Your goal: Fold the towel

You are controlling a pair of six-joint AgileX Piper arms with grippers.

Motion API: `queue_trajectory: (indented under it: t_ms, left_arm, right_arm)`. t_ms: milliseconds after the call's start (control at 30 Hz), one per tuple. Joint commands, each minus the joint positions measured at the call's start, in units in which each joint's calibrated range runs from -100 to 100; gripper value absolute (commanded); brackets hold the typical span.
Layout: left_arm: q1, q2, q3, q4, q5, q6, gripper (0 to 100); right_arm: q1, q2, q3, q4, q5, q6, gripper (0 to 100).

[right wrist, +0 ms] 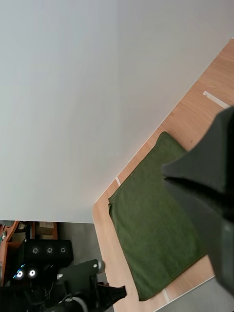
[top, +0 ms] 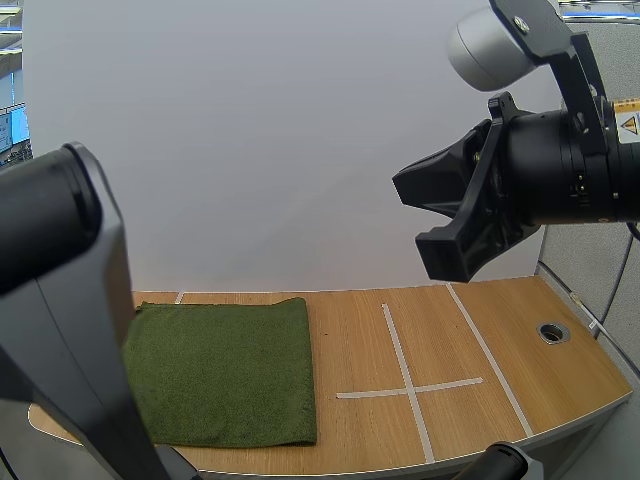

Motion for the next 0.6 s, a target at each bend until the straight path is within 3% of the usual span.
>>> queue_trajectory:
  t_ms: [0,167,567]
  left_arm:
    - [0.17,-6.41,-14.89,-17.12,26.92,3.55,0]
    - [0.17,-6.26,-23.57,-25.76,44.01,3.82,0]
    - [0.17,-6.26,-27.03,-31.12,45.04,5.18,0]
  right_arm:
    - [-0.23,3.81,-0.02,-2.14,0.00,-0.29,0]
    - [-0.23,7.76,-0.02,-2.86,0.00,-0.29,0]
    - [-0.23,20.98,-0.02,-4.22,0.00,0.04,0]
